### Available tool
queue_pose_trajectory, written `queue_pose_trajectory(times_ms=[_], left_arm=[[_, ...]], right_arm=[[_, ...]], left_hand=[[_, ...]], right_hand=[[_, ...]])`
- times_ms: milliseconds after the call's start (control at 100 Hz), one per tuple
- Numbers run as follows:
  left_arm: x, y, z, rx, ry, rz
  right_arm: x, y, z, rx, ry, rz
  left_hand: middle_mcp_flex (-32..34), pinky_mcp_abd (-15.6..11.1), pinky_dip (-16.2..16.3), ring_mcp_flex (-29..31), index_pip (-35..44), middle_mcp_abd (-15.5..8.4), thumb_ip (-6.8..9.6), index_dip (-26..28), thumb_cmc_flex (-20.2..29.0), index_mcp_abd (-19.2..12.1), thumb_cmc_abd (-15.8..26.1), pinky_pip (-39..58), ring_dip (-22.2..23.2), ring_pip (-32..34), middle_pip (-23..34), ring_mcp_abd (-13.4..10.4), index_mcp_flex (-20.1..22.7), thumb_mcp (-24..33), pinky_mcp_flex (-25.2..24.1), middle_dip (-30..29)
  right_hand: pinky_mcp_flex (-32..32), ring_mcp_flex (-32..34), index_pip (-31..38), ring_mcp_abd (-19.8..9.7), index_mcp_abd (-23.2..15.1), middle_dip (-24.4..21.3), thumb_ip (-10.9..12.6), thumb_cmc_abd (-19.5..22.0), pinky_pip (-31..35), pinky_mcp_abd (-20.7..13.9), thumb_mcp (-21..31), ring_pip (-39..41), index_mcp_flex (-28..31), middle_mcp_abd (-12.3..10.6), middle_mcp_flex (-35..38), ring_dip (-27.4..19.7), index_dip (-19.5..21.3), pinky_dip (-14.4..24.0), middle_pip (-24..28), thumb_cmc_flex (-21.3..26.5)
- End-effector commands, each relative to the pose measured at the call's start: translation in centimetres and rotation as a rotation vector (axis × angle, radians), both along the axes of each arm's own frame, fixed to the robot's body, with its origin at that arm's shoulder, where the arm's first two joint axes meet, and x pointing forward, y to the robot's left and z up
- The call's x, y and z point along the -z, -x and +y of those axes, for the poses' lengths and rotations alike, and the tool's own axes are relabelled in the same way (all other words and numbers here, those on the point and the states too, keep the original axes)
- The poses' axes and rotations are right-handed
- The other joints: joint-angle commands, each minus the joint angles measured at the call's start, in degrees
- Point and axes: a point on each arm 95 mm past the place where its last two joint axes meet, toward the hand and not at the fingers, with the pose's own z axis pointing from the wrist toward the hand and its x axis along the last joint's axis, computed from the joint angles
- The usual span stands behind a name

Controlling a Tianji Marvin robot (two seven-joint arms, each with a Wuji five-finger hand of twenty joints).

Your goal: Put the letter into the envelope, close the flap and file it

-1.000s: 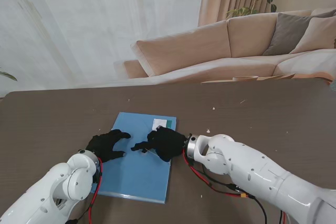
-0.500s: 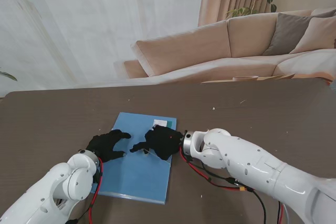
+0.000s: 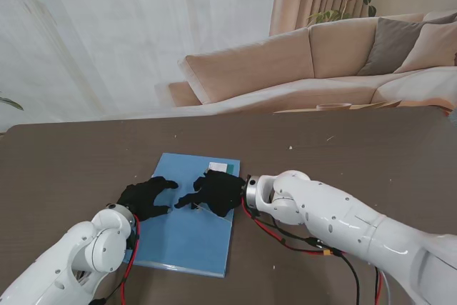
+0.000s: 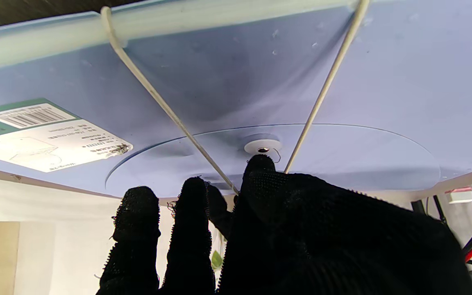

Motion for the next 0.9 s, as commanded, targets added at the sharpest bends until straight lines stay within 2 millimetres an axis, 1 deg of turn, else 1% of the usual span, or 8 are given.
queue_pose_trajectory(times_ms=[0, 100, 130, 220, 300, 490, 660, 890], left_arm=[[0.6, 0.6, -0.8, 0.017, 0.014, 0.035], [0.6, 0.6, -0.8, 0.017, 0.014, 0.036], [0.6, 0.6, -0.8, 0.017, 0.013, 0.036], [0.6, 0.6, -0.8, 0.017, 0.013, 0.036], [0.6, 0.6, -0.8, 0.017, 0.013, 0.036], [0.6, 0.6, -0.8, 0.016, 0.013, 0.036], [0.6, 0.6, -0.7, 0.014, 0.013, 0.036], [0.5, 0.5, -0.7, 0.014, 0.015, 0.033]], right_arm=[[-0.3, 0.1, 0.8, -0.019, 0.007, -0.006], [-0.2, 0.0, 0.9, -0.022, 0.016, -0.016], [-0.2, 0.0, 1.0, -0.022, 0.016, -0.016], [-0.2, -0.1, 1.1, -0.024, 0.014, -0.019], [-0.2, -0.2, 1.3, -0.028, 0.015, -0.023], [-0.2, -0.4, 1.7, -0.037, 0.018, -0.033], [-0.2, -0.6, 1.9, -0.043, 0.02, -0.041], [-0.1, -0.9, 2.3, -0.057, 0.026, -0.053]], left_hand=[[0.32, -0.79, -0.47, 4.03, 0.93, 0.47, 0.62, -0.26, 2.46, 0.01, -0.41, 1.58, 1.41, 4.85, -1.18, -4.89, -1.96, 1.93, -0.02, 0.19], [0.32, -0.84, -0.5, 4.01, 0.89, 0.43, 0.61, -0.29, 2.44, -0.01, -0.42, 1.62, 1.4, 4.85, -1.22, -4.94, -1.97, 1.93, 0.0, 0.2], [0.29, -0.83, -0.51, 4.01, 0.88, 0.43, 0.61, -0.3, 2.41, -0.02, -0.42, 1.62, 1.4, 4.85, -1.24, -4.89, -1.97, 1.92, 0.0, 0.2], [0.22, -0.82, -0.55, 3.84, 0.84, 0.43, 0.61, -0.32, 2.4, -0.05, -0.4, 1.61, 1.37, 4.78, -1.34, -4.85, -2.0, 1.95, -0.06, 0.18], [0.19, -0.85, -0.58, 3.81, 0.79, 0.36, 0.6, -0.35, 2.33, -0.12, -0.44, 1.61, 1.36, 4.77, -1.43, -4.87, -2.01, 1.91, -0.05, 0.17], [0.11, -0.85, -0.61, 3.65, 0.7, 0.34, 0.59, -0.36, 2.27, -0.14, -0.42, 1.57, 1.34, 4.7, -1.61, -4.86, -2.02, 1.87, -0.24, 0.21], [0.1, -0.8, -0.59, 3.64, 0.66, 0.31, 0.59, -0.35, 2.2, -0.1, -0.51, 1.6, 1.38, 4.72, -1.71, -4.85, -2.01, 1.81, -0.26, 0.25], [0.12, -0.76, -0.58, 3.65, 0.63, 0.33, 0.63, -0.32, 2.45, -0.15, -0.45, 1.6, 1.46, 4.77, -1.81, -4.9, -1.96, 1.93, -0.28, 0.32]], right_hand=[[-0.12, 0.51, 0.49, -1.71, 0.39, -0.63, 1.26, 0.67, -0.57, -1.36, 1.83, -0.62, -2.98, -0.63, -1.13, -0.95, -0.64, -0.26, -3.42, 0.11], [-0.09, 0.0, 0.46, -1.09, -0.1, 0.66, 1.61, 0.64, -0.72, -1.34, 1.89, 0.5, -3.06, 0.41, -0.96, -0.17, -0.54, -0.36, -1.28, -0.62], [-0.28, -0.46, 0.02, -0.92, -0.36, 2.43, 1.82, 0.65, -0.86, -1.17, 1.82, 0.98, -3.1, 0.26, -2.48, 0.3, -0.49, -0.4, 1.55, -0.73], [-0.55, -0.89, -1.56, -0.63, -0.54, 9.44, 2.34, 0.5, -1.05, -0.94, 1.75, 1.4, -3.22, 0.48, -9.35, 0.95, 0.58, -0.24, 15.8, -1.54], [-0.61, -1.05, -2.92, -0.34, -0.83, 11.84, 2.86, 0.25, -1.12, -0.91, 1.8, 1.47, -3.3, 0.1, -11.94, 1.18, 1.43, -0.16, 21.58, -2.5], [-0.94, -1.35, -5.08, 0.11, -0.98, 14.88, 3.82, -0.15, -1.32, -0.38, 1.79, 1.75, -3.17, -0.58, -15.28, 1.86, 3.68, 0.17, 28.23, -4.27], [-1.17, -1.65, -7.03, 0.36, -1.07, 21.29, 4.14, -0.18, -1.62, -0.18, 1.41, 2.29, -2.94, -1.66, -18.98, 2.67, 6.0, 0.37, 34.69, -4.91], [-1.07, -1.27, -8.4, 0.37, -1.35, 25.29, 4.33, -1.03, -1.63, -0.13, 2.07, 2.75, -2.08, -3.53, -19.05, 3.12, 7.46, 0.42, 37.28, -3.82]])
